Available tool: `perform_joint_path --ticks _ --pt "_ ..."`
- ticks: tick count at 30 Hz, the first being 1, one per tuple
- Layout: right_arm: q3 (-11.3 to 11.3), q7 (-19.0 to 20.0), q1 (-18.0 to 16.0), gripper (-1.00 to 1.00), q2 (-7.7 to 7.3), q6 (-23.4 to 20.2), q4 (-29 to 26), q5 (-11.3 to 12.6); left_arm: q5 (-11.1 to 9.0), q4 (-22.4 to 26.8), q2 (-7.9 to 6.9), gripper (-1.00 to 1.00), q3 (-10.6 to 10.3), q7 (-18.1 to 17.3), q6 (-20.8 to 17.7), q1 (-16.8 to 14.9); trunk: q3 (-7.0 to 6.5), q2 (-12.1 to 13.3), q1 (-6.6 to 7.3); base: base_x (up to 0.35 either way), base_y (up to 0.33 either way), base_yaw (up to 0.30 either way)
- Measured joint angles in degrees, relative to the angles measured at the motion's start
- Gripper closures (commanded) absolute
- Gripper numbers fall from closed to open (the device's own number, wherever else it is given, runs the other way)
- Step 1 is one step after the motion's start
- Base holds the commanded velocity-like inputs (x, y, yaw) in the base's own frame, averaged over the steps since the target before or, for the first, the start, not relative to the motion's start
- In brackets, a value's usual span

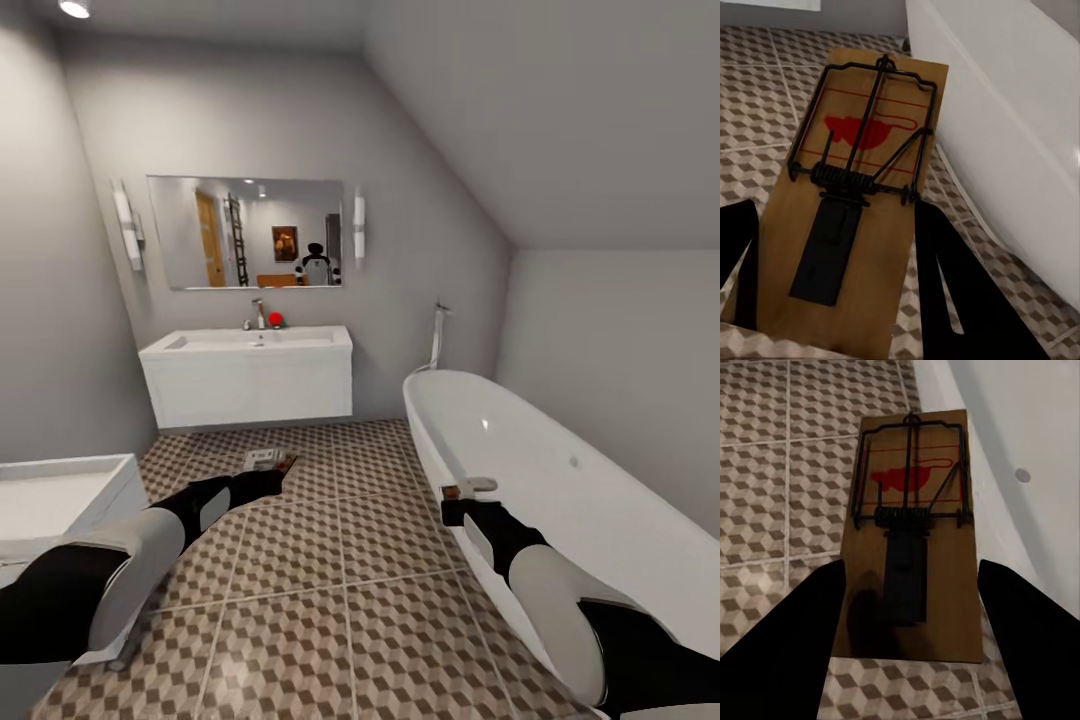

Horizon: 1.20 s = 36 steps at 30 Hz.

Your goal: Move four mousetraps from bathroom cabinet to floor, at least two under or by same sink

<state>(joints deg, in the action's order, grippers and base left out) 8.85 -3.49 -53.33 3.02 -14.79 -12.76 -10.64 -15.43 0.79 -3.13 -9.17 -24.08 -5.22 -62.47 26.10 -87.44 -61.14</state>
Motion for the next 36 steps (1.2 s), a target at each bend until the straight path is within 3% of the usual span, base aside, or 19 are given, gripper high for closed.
perform_joint_path --ticks 20,36 --pt "0.05 -0.14 0.00 1.00 0.00 0.00 0.74 0.01 0.11 -0.08 -0.55 1.00 -0.02 -0.06 -0.01 0.00 0.00 0.00 0.00 0.000 0.000 0.291" --pt "0.11 0.41 0.00 1.00 -0.54 3.19 0.83 0.20 0.47 -0.01 -0.14 1.00 -0.10 0.10 -0.18 0.00 0.00 0.00 0.03 0.237 0.000 0.027"
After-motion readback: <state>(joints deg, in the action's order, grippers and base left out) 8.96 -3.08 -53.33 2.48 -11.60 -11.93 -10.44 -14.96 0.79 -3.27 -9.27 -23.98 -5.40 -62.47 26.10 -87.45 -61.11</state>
